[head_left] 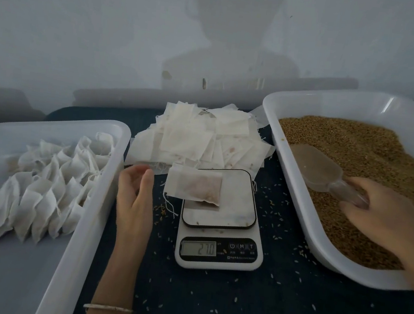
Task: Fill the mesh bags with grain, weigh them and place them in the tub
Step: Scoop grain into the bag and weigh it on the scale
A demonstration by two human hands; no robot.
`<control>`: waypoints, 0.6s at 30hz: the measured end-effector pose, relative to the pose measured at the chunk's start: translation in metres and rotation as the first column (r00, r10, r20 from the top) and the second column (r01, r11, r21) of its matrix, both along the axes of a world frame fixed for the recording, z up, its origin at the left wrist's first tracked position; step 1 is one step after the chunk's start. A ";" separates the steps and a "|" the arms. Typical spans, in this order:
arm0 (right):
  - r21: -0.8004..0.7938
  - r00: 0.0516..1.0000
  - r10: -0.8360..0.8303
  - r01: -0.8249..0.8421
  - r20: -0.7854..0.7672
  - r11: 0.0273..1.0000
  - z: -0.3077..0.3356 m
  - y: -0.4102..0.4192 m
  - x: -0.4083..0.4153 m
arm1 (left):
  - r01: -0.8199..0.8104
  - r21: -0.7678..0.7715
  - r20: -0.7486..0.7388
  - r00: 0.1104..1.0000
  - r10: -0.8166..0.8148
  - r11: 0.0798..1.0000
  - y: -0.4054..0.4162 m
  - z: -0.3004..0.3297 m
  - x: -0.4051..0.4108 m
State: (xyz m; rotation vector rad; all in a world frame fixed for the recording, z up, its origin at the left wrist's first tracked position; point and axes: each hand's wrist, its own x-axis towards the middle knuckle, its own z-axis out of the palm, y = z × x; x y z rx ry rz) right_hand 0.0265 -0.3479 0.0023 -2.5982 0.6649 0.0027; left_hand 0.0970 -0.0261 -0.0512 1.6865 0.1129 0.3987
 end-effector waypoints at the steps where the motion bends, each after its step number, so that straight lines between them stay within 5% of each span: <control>1: -0.001 1.000 0.002 -0.002 -0.003 1.000 0.000 0.000 0.000 | 0.037 0.032 -0.043 0.998 -0.036 0.999 0.000 -0.001 -0.001; 6: -0.013 0.998 0.009 -0.010 -0.066 1.000 0.001 0.002 -0.001 | 0.261 0.252 -0.247 0.948 -0.199 0.932 -0.003 -0.004 -0.004; 11: -0.004 0.998 0.029 -0.029 -0.058 1.000 0.002 0.002 -0.002 | 0.221 0.285 0.035 0.970 -0.240 0.933 -0.023 0.018 -0.005; 16: 0.004 0.998 0.037 -0.037 -0.050 0.999 0.003 0.003 -0.003 | 0.341 -0.092 0.098 0.938 -0.333 0.935 -0.046 0.043 -0.006; 18: 0.009 0.997 0.051 -0.050 -0.055 0.999 0.003 0.004 -0.003 | 0.392 -0.382 0.060 0.914 -0.401 0.837 -0.050 0.049 -0.007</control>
